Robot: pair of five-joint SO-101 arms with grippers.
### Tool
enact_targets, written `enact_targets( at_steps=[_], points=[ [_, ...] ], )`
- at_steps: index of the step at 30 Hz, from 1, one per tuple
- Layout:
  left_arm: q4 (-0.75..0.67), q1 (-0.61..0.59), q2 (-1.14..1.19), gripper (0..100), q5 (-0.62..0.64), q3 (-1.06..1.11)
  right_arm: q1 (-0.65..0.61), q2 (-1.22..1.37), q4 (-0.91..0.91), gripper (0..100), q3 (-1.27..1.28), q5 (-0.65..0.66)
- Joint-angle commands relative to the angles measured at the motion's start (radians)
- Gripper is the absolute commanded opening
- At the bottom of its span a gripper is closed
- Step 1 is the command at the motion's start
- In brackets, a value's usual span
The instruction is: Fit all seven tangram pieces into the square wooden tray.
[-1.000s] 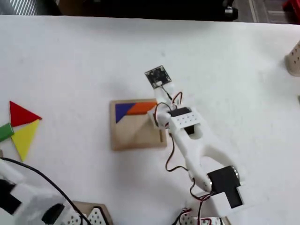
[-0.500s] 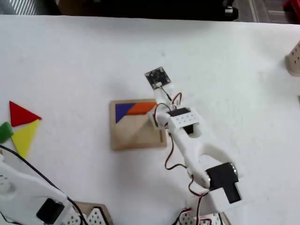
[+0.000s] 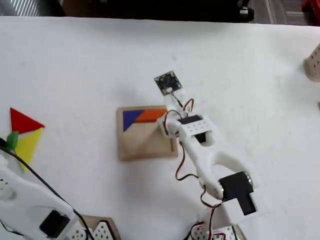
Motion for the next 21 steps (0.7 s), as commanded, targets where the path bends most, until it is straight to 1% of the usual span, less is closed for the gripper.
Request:
enact_targets(
  at_steps=[1,8,14,19,21],
  points=[
    [0.011,0.013,-0.018,32,-0.017,-0.043,-0.013,-0.004,-0.016,2.1,-0.021,0.012],
    [0.017,0.007,-0.021,32,-0.014,-0.044,-0.013,-0.002,-0.016,2.1,-0.021,0.012],
    [0.169,0.016,-0.085,32,-0.011,-0.06,-0.013,-0.001,-0.035,2.1,-0.021,0.012],
    [0.181,0.019,-0.122,32,-0.021,-0.06,-0.012,-0.001,-0.042,2.1,-0.02,0.012],
    [0.201,0.007,-0.131,32,-0.071,-0.06,-0.012,-0.001,-0.039,2.1,-0.017,0.012]
  ],
)
